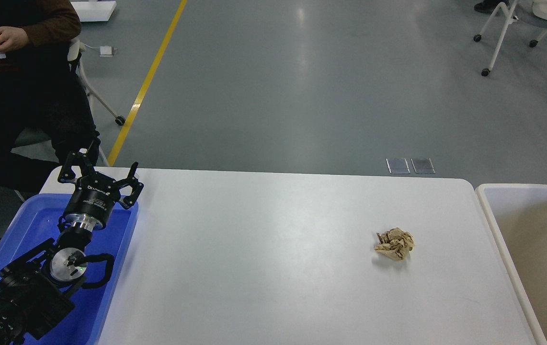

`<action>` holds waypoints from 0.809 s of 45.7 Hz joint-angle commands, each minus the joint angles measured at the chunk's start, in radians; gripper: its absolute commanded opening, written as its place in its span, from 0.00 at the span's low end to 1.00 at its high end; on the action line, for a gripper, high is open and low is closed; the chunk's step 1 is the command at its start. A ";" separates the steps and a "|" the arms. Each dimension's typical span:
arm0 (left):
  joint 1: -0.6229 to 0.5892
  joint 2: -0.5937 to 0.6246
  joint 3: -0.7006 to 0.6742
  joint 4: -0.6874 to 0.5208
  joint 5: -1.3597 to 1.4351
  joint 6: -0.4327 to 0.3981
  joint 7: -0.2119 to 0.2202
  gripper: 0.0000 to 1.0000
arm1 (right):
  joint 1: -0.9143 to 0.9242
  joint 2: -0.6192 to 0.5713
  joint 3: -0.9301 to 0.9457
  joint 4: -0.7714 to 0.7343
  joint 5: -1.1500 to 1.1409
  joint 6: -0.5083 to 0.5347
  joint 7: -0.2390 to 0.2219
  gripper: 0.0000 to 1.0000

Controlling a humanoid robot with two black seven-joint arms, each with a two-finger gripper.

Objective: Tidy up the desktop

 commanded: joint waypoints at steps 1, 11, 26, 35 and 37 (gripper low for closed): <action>0.000 0.000 0.000 0.000 0.000 0.000 0.000 1.00 | -0.064 0.120 0.003 -0.065 0.045 -0.077 -0.032 0.00; 0.000 0.000 0.000 0.000 0.000 0.000 -0.002 1.00 | -0.087 0.154 0.003 -0.065 0.043 -0.078 -0.031 0.00; 0.000 0.000 0.000 0.000 0.000 0.000 -0.002 1.00 | -0.098 0.157 0.002 -0.065 0.042 -0.078 -0.031 0.00; 0.000 0.000 0.000 0.000 0.000 0.002 -0.002 1.00 | -0.121 0.178 0.003 -0.065 0.043 -0.081 -0.026 0.06; 0.000 0.000 0.000 0.000 0.000 0.002 -0.002 1.00 | -0.121 0.178 0.005 -0.065 0.045 -0.088 -0.028 0.23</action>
